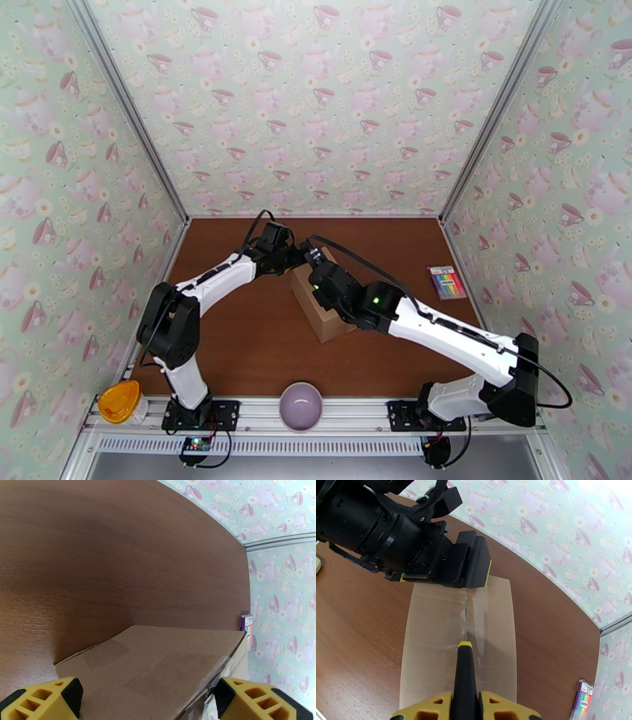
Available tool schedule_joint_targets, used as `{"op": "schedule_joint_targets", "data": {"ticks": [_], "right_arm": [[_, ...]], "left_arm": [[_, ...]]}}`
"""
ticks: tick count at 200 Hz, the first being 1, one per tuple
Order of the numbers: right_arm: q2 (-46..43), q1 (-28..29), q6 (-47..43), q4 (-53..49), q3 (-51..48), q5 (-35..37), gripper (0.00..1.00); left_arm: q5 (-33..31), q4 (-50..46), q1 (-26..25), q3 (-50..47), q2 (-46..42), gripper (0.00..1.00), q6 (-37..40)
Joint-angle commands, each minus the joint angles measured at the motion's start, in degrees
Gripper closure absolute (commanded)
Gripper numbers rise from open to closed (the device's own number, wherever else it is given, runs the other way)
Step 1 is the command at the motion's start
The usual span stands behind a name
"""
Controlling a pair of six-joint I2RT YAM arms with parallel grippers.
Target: Unpack the express box
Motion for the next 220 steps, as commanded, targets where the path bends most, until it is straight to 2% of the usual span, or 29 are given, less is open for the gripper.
{"op": "schedule_joint_targets", "data": {"ticks": [1, 52, 126, 175, 220], "right_arm": [[-1.97, 0.98, 1.5, -4.69, -1.06, -2.41, 1.0], [-0.86, 0.97, 3.12, -3.32, -4.27, -3.96, 1.0], [-3.87, 0.97, 4.43, -6.35, -1.94, -4.05, 1.0], [-3.63, 0.97, 6.09, -6.19, -5.1, -4.26, 1.0], [-5.77, 1.03, 6.22, -8.47, -2.69, -3.81, 1.0]], "left_arm": [[-3.18, -6.3, 0.78, -0.96, 4.21, 0.06, -1.25], [-3.23, -6.59, 0.92, -0.79, 4.27, 0.06, -1.42], [-3.44, -6.81, 1.2, -1.03, 4.2, 0.06, -1.75], [-3.61, -6.89, 1.32, -0.96, 4.33, 0.06, -1.78], [-4.14, -6.85, 1.58, -0.74, 4.62, 0.06, -2.21]]}}
